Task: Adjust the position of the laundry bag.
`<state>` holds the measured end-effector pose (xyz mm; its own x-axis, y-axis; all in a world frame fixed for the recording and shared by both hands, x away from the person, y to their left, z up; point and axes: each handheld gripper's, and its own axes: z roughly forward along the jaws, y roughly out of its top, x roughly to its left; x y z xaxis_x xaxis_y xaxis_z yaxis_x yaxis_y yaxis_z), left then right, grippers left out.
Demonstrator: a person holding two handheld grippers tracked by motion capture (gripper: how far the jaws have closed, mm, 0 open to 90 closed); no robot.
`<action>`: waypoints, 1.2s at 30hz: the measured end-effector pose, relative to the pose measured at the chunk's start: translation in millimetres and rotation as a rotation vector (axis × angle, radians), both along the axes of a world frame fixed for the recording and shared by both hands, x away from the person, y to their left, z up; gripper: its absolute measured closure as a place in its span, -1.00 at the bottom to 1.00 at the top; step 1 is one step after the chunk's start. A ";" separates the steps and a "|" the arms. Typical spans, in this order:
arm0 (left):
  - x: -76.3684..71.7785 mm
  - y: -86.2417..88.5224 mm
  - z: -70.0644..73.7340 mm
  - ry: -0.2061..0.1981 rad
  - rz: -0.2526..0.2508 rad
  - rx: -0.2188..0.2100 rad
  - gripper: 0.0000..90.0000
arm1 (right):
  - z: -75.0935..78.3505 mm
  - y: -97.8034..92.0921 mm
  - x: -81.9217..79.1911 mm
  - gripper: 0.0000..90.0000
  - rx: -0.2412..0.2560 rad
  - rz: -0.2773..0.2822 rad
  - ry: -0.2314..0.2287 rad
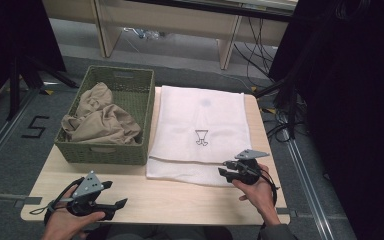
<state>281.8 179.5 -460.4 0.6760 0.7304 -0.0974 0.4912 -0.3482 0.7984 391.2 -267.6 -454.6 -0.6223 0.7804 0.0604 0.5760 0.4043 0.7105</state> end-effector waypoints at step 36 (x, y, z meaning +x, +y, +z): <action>1.2 1.6 -0.6 0.019 0.004 0.028 -0.41 | -38.6 104.3 61.9 1.00 -0.195 0.184 0.065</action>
